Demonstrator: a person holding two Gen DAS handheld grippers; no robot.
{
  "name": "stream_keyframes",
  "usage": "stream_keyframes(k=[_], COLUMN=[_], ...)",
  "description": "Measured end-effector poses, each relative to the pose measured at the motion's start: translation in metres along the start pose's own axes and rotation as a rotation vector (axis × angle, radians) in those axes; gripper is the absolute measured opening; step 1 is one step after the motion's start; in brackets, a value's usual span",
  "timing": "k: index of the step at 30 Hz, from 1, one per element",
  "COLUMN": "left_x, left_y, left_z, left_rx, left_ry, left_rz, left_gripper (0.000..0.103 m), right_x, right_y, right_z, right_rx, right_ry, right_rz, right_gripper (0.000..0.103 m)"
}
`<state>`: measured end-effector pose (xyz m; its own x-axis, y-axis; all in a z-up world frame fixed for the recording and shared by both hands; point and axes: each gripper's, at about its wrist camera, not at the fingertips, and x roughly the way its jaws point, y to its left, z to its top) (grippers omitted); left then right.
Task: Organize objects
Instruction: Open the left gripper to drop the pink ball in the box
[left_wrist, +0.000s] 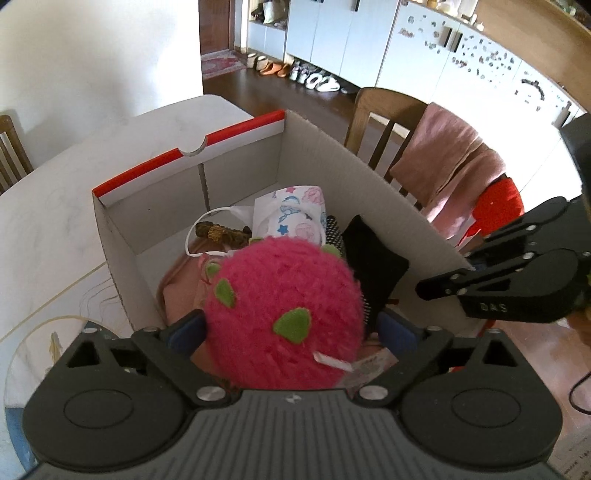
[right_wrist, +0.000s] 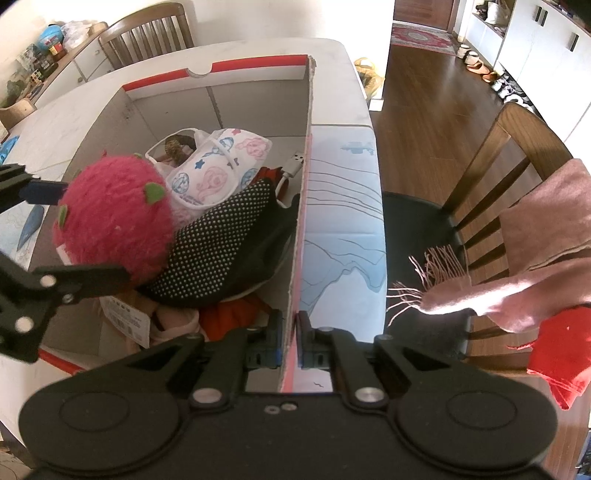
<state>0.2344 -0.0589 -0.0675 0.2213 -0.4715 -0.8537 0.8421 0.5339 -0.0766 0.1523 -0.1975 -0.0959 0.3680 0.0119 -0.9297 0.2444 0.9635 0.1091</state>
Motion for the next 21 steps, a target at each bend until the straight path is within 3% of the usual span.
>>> stream_keyframes(k=[21], left_x=[-0.073], left_y=[-0.019], left_z=[-0.019], left_rx=[-0.144], left_ry=[-0.172], left_rz=[0.024], left_gripper=[0.103], right_x=[-0.009], right_y=[-0.007], right_z=[-0.003], right_rx=[-0.062], right_ry=[-0.023], right_rz=[0.069], right_gripper=[0.011])
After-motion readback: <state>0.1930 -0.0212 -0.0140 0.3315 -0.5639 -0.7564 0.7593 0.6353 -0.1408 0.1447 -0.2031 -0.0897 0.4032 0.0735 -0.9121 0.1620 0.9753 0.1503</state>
